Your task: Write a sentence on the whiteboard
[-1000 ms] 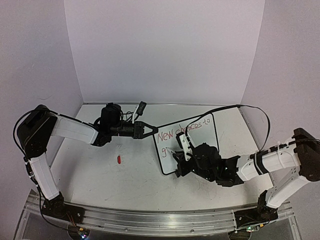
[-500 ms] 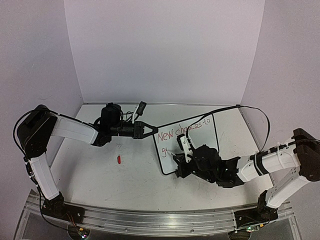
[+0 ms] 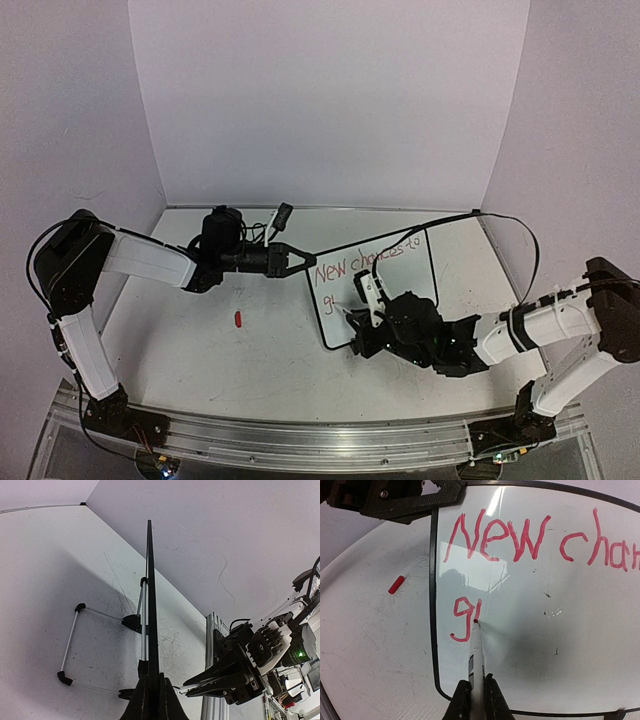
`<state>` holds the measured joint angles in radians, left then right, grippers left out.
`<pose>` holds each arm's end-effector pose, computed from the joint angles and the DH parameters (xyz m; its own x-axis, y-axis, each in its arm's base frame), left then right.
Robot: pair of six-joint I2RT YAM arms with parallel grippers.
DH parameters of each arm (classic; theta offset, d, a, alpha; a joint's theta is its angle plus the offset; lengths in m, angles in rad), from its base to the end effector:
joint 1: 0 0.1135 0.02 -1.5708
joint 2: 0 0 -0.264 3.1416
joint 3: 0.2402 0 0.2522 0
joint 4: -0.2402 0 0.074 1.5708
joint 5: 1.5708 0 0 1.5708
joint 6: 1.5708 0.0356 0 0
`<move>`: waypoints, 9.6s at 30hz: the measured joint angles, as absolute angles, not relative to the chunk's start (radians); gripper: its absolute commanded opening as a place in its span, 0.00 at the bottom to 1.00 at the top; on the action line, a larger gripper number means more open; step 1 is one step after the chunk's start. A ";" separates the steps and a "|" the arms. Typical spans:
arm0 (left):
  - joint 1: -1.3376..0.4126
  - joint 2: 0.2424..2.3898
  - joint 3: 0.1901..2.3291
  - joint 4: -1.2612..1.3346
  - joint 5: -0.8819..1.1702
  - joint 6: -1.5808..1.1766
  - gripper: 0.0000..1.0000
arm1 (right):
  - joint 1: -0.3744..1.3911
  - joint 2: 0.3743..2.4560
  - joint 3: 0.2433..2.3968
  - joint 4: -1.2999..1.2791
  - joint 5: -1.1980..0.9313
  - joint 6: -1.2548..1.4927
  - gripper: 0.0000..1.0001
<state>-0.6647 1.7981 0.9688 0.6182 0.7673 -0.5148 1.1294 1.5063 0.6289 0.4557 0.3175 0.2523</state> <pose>0.2890 -0.2579 0.2097 -0.6252 0.0397 -0.7795 0.7703 0.1923 -0.6080 0.1399 0.2702 0.1828 -0.3534 -0.1928 -0.9154 -0.6703 0.7348 0.1040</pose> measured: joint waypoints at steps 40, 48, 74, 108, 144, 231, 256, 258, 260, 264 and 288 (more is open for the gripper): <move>-0.665 1.798 0.969 0.618 0.769 -0.515 0.00 | 1.119 1.477 0.624 0.471 0.368 0.237 0.00; -0.665 1.798 0.969 0.618 0.773 -0.515 0.00 | 1.119 1.480 0.624 0.472 0.369 0.237 0.00; -0.665 1.798 0.969 0.618 0.772 -0.513 0.00 | 1.118 1.490 0.606 0.470 0.335 0.268 0.00; -0.665 1.798 0.969 0.617 0.772 -0.513 0.00 | 1.120 1.488 0.613 0.470 0.385 0.263 0.00; -0.665 1.794 0.969 0.610 0.775 -0.509 0.00 | 1.111 1.472 0.615 0.477 0.397 0.244 0.00; -0.665 1.792 0.969 0.602 0.775 -0.501 0.00 | 1.106 1.456 0.586 0.447 0.403 0.317 0.00; -0.665 1.792 0.969 0.602 0.774 -0.501 0.00 | 1.092 1.457 0.619 0.440 0.443 0.287 0.00; -0.665 1.792 0.969 0.602 0.774 -0.501 0.00 | 1.092 1.457 0.619 0.440 0.443 0.286 0.00; -0.665 1.792 0.969 0.602 0.774 -0.501 0.00 | 1.092 1.457 0.619 0.440 0.443 0.285 0.00; -0.665 1.792 0.969 0.602 0.774 -0.501 0.00 | 1.092 1.457 0.619 0.440 0.443 0.281 0.00; -0.665 1.792 0.969 0.602 0.776 -0.501 0.00 | 1.081 1.327 0.512 0.434 0.394 0.276 0.00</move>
<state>-0.6647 1.7924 0.9688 0.6022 0.7757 -0.5007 1.0805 1.3273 0.5117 0.4335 0.3939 0.2760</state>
